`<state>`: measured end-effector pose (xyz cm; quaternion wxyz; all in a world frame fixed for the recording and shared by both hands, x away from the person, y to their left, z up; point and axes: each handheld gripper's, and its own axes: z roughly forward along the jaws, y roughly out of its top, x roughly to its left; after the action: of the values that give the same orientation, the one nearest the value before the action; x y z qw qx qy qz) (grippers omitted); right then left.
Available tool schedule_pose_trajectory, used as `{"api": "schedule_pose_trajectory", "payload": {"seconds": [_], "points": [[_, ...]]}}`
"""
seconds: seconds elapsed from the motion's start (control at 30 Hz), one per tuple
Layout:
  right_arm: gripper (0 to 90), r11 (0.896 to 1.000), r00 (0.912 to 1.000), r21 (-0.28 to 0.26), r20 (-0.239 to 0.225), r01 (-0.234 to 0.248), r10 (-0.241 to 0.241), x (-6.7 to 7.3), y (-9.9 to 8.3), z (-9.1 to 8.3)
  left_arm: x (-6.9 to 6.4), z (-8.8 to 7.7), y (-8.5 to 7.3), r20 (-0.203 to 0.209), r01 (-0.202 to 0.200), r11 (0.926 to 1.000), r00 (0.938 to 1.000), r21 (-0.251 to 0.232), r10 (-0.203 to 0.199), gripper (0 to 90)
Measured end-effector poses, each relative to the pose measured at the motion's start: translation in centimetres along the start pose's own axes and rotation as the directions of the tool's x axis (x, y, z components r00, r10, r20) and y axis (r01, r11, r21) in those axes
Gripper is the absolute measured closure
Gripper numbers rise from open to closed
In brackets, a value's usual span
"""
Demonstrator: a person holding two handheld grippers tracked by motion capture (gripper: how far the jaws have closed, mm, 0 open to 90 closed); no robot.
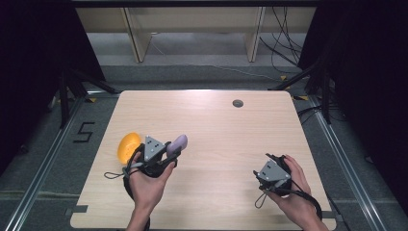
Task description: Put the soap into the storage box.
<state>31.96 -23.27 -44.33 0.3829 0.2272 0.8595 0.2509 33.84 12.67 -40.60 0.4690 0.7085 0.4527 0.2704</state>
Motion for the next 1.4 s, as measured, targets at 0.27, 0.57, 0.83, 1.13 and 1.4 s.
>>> {"api": "schedule_pose_trajectory", "payload": {"seconds": [0.27, 0.57, 0.83, 1.13, 1.4], "points": [[31.9, 1.0, 1.0, -0.004, -0.003, 0.007, -0.007, -0.1, 0.1, 0.0, 0.8, -0.7, 0.1, -0.047, 0.017, 0.9995, 0.9987, -0.026, -0.019, 59.1], [31.9, 1.0, 0.9999, -0.001, -0.002, -0.01, 0.01, 0.0, 0.1, -0.1, 1.7, -1.4, 0.2, -0.093, 0.05, 0.9975, 0.9942, -0.051, -0.054, 59.1], [31.8, 1.0, 1.0, -0.009, -0.007, 0.007, -0.007, -0.1, 0.1, 0.0, 2.7, -1.6, 0.7, -0.127, 0.059, 0.9959, 0.9896, -0.069, -0.067, 59.0], [31.8, 1.0, 1.0, -0.006, -0.005, 0.001, -0.001, -0.1, 0.0, 0.0, 3.9, -1.6, 0.7, -0.173, 0.086, 0.9921, 0.9798, -0.091, -0.101, 59.1], [31.7, 1.0, 1.0, -0.007, -0.005, 0.002, -0.002, -0.2, 0.0, 0.0, 5.0, -1.6, 0.7, -0.22, 0.106, 0.9881, 0.9669, -0.111, -0.129, 59.1]]}}
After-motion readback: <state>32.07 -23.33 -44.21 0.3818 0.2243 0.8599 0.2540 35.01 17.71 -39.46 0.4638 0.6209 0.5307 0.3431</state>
